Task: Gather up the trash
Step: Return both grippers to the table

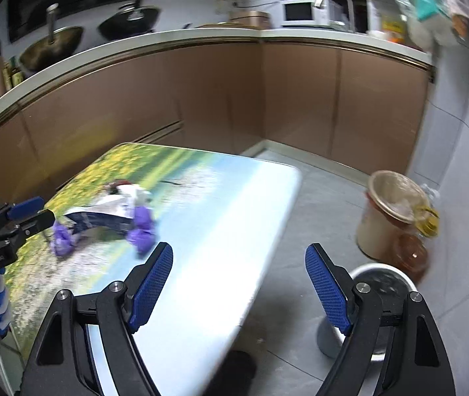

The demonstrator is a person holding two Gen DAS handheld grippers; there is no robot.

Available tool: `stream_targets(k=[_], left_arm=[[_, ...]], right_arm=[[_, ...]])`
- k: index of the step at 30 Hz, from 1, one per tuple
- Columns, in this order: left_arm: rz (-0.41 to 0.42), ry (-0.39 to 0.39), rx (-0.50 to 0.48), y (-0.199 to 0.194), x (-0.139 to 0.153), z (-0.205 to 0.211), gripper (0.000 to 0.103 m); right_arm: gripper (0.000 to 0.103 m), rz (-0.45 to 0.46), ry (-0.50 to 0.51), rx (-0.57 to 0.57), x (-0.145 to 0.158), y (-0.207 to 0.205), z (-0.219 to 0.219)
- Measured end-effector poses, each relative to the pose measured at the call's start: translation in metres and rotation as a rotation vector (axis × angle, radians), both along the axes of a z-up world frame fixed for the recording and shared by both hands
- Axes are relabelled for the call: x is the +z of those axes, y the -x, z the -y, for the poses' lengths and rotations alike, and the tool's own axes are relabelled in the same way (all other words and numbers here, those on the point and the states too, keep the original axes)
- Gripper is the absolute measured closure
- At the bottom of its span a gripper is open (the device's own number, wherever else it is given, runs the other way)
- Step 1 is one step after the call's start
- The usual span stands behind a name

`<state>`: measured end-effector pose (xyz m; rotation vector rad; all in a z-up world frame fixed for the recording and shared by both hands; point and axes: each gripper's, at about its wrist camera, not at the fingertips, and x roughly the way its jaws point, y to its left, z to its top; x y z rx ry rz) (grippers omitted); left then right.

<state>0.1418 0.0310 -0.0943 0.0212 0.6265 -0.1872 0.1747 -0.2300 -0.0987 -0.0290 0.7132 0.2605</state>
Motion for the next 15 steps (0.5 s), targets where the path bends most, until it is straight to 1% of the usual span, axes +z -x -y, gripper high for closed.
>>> stream_targets(k=[4, 7, 11, 15], left_arm=[[-0.002, -0.009, 0.099, 0.008, -0.012, -0.046, 0.044], [-0.030, 0.001, 0.143, 0.013, -0.025, -0.072, 0.043], [-0.079, 0.036, 0.168, 0.014, -0.044, -0.090, 0.043], [-0.126, 0.073, 0.164, 0.008, -0.062, -0.093, 0.042]], right_arm=[[0.021, -0.009, 0.004, 0.054, -0.001, -0.005, -0.030], [0.021, -0.020, 0.006, 0.085, -0.004, -0.008, -0.047], [0.021, -0.048, 0.013, 0.122, -0.014, -0.018, -0.068], [0.021, -0.082, 0.029, 0.160, -0.029, -0.030, -0.090]])
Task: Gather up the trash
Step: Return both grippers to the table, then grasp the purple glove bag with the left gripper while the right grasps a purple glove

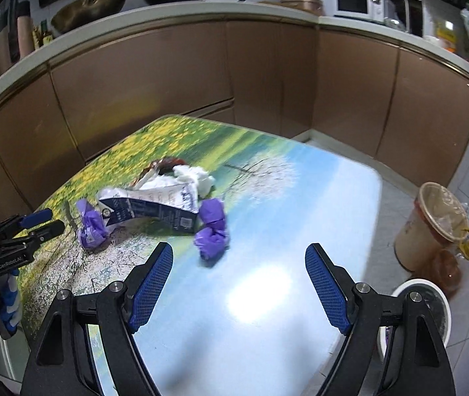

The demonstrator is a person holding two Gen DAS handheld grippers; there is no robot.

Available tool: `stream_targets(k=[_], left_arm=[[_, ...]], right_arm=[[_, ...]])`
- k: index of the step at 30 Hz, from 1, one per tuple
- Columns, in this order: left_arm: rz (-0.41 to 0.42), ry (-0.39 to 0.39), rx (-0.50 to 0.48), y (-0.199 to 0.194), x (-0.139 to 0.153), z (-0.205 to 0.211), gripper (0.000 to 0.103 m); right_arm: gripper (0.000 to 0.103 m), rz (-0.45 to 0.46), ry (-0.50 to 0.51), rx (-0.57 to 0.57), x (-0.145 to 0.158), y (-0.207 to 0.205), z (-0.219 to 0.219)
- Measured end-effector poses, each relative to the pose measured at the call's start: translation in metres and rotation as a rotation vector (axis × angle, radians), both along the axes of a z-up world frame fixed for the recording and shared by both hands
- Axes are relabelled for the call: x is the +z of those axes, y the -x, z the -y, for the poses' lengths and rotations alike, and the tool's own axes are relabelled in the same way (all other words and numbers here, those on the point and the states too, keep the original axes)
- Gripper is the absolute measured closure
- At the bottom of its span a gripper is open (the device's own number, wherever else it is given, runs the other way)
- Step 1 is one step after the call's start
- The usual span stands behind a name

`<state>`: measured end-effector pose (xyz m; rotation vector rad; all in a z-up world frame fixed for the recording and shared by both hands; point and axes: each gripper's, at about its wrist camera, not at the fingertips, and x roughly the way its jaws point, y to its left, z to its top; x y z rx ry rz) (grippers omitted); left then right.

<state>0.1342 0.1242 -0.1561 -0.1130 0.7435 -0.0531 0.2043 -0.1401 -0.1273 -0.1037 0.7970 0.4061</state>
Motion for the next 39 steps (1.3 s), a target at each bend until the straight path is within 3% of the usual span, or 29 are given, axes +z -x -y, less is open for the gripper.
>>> stream_targets(k=[15, 18, 20, 23, 31, 39], left_arm=[[-0.088, 0.007, -0.019, -0.036, -0.031, 0.016, 0.045], [-0.104, 0.035, -0.022, -0.038, -0.035, 0.012, 0.061], [-0.106, 0.049, -0.022, -0.038, -0.036, 0.009, 0.062], [-0.092, 0.048, -0.025, -0.033, -0.035, 0.009, 0.063], [-0.043, 0.074, -0.004, -0.012, -0.023, -0.002, 0.066], [0.015, 0.046, 0.008, 0.023, 0.006, -0.008, 0.066]], right_arm=[[0.023, -0.108, 0.052, 0.083, -0.049, -0.061, -0.043], [0.039, -0.134, 0.059, 0.087, -0.057, -0.069, -0.046], [0.056, -0.152, 0.050, 0.084, -0.061, -0.071, -0.045], [0.073, -0.168, 0.049, 0.086, -0.065, -0.070, -0.043], [0.076, -0.137, 0.030, 0.066, -0.049, -0.046, -0.030], [0.076, -0.091, -0.003, 0.064, -0.024, -0.009, -0.017]])
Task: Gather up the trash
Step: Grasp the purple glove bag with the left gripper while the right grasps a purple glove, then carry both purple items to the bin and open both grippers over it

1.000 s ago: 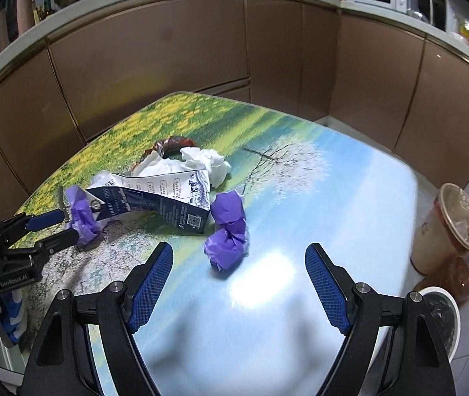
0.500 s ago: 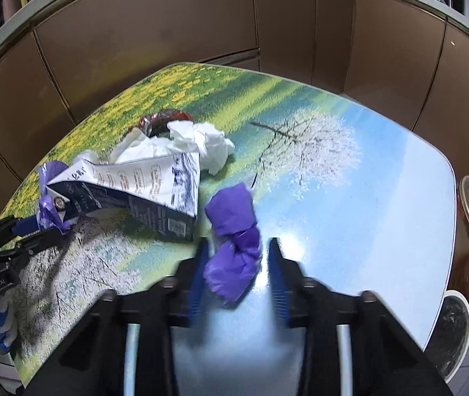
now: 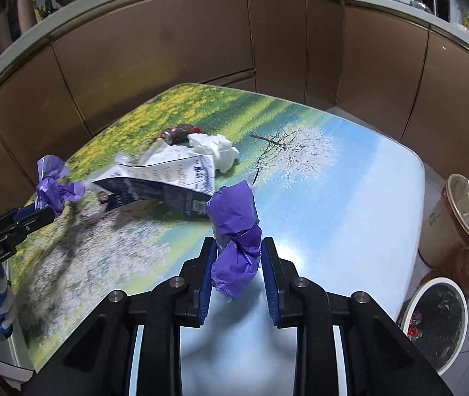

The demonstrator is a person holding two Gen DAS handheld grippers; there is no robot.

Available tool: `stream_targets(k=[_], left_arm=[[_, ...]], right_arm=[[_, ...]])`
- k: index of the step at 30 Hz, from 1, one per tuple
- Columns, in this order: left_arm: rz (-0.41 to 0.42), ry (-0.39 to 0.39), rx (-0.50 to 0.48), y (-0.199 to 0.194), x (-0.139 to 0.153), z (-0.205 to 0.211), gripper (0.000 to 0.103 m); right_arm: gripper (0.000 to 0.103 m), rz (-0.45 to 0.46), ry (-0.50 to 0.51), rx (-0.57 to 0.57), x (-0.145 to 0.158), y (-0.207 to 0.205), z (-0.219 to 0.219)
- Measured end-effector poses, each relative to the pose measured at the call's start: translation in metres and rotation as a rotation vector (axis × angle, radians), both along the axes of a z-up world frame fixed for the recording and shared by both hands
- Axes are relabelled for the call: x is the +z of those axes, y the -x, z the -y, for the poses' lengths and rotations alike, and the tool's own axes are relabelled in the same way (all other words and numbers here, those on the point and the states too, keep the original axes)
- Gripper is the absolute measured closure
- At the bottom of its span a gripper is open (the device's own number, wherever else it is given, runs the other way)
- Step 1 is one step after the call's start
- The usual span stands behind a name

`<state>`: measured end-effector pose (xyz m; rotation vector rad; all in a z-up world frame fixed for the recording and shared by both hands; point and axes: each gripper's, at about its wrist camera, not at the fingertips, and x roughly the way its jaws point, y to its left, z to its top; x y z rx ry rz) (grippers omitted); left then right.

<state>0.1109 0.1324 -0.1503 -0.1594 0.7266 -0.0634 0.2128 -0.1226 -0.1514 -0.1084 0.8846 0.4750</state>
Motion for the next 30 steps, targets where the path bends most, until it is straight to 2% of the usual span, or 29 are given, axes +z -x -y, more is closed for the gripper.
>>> stream_targets(k=[7, 17, 24, 30], left_arm=[[0.043, -0.067, -0.014, 0.034, 0.025, 0.024, 0.066], [0.107, -0.156, -0.108, 0.063, 0.046, 0.083, 0.066], [0.121, -0.193, -0.207, 0.059, 0.054, 0.134, 0.066], [0.116, -0.215, -0.312, 0.040, 0.055, 0.187, 0.066]], right_arm=[[0.076, 0.034, -0.019, 0.006, 0.016, 0.046, 0.010], [0.076, 0.069, -0.067, -0.020, 0.034, 0.097, 0.039], [0.076, 0.090, -0.101, -0.094, 0.036, 0.113, 0.082], [0.076, 0.110, -0.110, -0.197, 0.036, 0.117, 0.134]])
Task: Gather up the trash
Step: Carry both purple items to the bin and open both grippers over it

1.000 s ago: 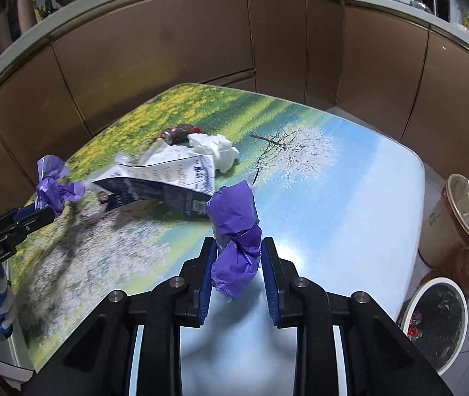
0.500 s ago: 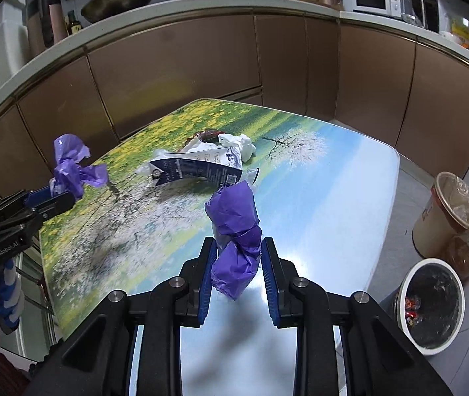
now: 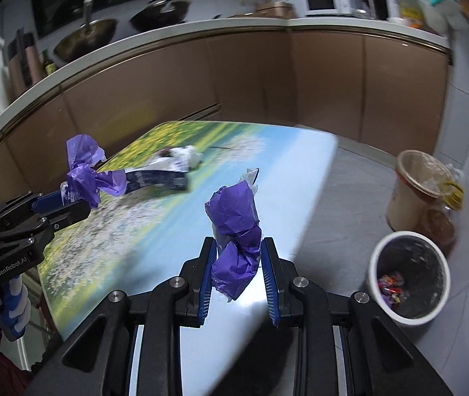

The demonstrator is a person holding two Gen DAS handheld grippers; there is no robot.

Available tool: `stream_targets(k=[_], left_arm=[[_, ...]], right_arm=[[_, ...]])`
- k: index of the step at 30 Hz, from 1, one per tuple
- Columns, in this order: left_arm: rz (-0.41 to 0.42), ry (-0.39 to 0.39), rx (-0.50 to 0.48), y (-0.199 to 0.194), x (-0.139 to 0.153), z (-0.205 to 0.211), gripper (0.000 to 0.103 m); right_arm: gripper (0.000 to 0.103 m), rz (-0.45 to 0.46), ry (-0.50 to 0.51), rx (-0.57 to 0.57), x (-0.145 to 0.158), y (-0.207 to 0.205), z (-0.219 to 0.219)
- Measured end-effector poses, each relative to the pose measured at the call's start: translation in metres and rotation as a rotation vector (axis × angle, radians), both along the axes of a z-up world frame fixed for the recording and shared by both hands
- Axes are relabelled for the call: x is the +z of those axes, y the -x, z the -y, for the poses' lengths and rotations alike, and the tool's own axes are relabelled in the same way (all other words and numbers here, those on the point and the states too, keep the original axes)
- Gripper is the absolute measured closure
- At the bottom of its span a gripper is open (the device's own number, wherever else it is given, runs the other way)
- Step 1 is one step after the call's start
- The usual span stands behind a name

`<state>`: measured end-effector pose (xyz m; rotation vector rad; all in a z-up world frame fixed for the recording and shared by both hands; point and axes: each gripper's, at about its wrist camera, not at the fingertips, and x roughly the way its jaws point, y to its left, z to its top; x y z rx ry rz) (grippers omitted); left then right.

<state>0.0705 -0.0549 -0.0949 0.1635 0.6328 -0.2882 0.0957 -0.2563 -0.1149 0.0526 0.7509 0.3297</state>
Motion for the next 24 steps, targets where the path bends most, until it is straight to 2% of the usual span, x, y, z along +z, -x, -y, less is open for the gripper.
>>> stream_targets(k=[6, 13, 24], left_arm=[[-0.010, -0.025, -0.114, -0.019, -0.004, 0.061, 0.066], [-0.049, -0.050, -0.229, -0.050, -0.019, 0.129, 0.066], [-0.184, -0.051, -0.391, -0.130, -0.058, 0.265, 0.066]], right_arm=[[0.076, -0.004, -0.016, -0.114, -0.006, 0.004, 0.057], [0.076, -0.036, -0.043, -0.257, -0.028, -0.001, 0.120], [0.076, -0.116, -0.072, -0.475, -0.091, -0.042, 0.215]])
